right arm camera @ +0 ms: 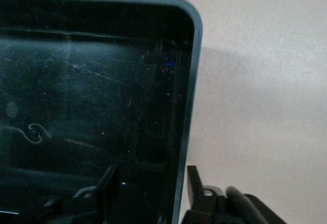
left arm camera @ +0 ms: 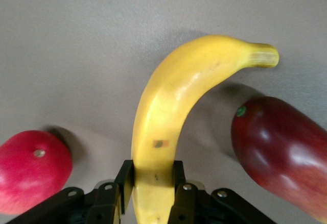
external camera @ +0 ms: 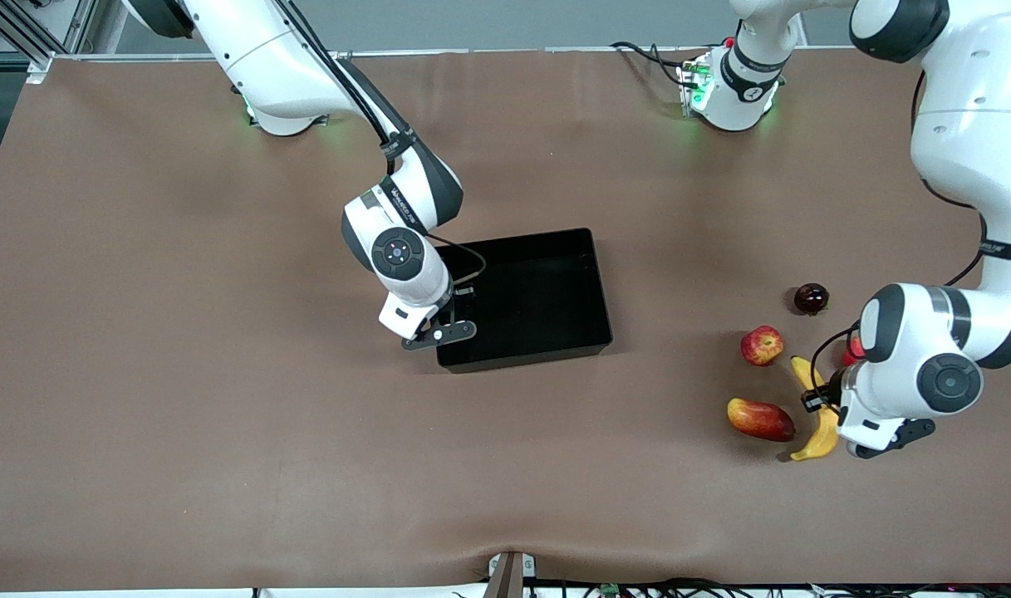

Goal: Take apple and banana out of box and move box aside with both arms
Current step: 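Release the banana while the right gripper grips the tray rim, then slide the black tray away with the right gripper while left withdraws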

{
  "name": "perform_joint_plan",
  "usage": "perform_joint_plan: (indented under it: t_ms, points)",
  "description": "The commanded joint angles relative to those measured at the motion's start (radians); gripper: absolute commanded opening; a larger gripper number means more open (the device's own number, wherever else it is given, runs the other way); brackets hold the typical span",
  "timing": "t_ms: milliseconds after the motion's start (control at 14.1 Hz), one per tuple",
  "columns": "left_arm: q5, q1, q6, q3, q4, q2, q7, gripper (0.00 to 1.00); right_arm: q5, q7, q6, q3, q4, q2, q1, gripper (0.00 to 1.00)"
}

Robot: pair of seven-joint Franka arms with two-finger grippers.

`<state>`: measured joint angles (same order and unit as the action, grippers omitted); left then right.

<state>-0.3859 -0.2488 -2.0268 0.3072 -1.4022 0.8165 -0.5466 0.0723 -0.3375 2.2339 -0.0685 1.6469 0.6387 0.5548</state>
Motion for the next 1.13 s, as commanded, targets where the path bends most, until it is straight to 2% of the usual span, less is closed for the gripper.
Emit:
perform_joint_plan:
  t_ms: [0,71,141,212,424,636,778,919,1061]
  points:
    - [-0.088,0.017,-0.007,-0.008,0.006,0.026,-0.01,0.09,-0.014,0.014,-0.022,0.001,-0.018,-0.004,-0.009,0.0]
    - [-0.102,0.014,-0.007,-0.008,0.006,0.029,-0.018,0.27,-0.014,0.014,-0.043,0.002,-0.021,-0.011,-0.012,0.0]
    - [-0.097,0.008,-0.007,-0.008,0.006,0.023,-0.021,0.72,-0.014,0.014,-0.083,0.006,-0.036,-0.022,-0.015,0.0]
    - [-0.09,0.0,0.0,-0.003,0.006,0.01,-0.013,1.0,-0.014,0.014,-0.138,0.007,-0.053,-0.039,-0.03,0.0]
    - [-0.067,0.002,0.097,0.033,0.006,-0.072,-0.006,1.0,-0.008,0.056,-0.32,0.004,-0.116,-0.091,-0.11,0.0]
    - [0.016,-0.058,0.174,0.122,0.008,-0.245,0.075,1.0,0.024,0.181,-0.416,-0.002,-0.118,-0.183,-0.254,0.0]
    - [0.033,-0.066,0.223,0.13,0.008,-0.351,0.178,1.0,0.07,0.21,-0.454,0.002,-0.11,-0.23,-0.338,0.0]
    - [0.048,-0.064,0.282,0.132,0.009,-0.442,0.24,1.0,0.051,0.216,-0.491,0.009,-0.081,-0.276,-0.378,0.0]
    - [0.125,-0.066,0.376,0.133,0.014,-0.519,0.26,1.0,0.038,0.222,-0.488,0.016,-0.017,-0.327,-0.455,0.0]
